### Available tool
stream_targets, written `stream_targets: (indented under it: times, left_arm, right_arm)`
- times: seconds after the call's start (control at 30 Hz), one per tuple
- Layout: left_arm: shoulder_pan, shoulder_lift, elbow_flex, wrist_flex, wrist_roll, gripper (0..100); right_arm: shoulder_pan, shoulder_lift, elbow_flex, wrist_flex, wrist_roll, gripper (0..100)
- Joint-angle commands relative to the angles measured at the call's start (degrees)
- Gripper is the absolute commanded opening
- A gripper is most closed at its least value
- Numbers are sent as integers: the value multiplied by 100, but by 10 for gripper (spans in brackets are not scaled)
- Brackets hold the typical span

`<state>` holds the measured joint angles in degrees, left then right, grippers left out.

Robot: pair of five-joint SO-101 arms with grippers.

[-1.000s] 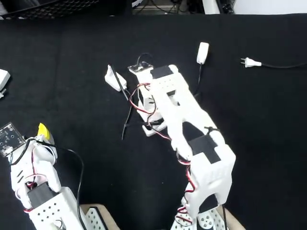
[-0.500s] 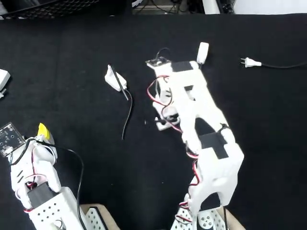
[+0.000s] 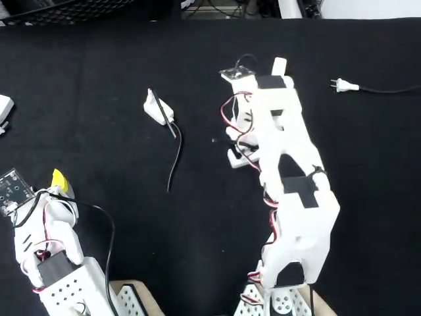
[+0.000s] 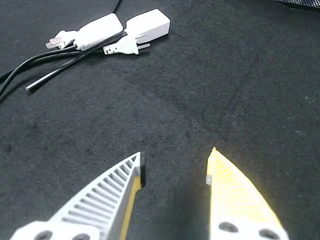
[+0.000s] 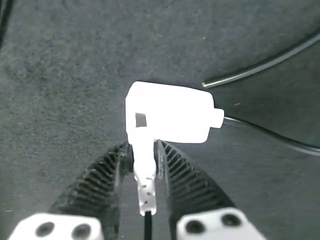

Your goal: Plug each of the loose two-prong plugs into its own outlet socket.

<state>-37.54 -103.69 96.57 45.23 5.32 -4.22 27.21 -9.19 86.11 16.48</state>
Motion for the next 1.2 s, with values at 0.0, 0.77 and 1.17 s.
stream_targets:
  times: [0.0, 0.77, 1.17]
  left_arm:
    - [-40, -35, 75, 26, -9, 223]
    - [-40, -35, 75, 26, -9, 223]
    - [-40, -35, 75, 26, -9, 223]
  right_arm:
    - [475, 145, -127, -18, 202, 11]
    - [598, 163, -1130, 352, 387, 11]
    - [607, 119, -1534, 185, 695, 11]
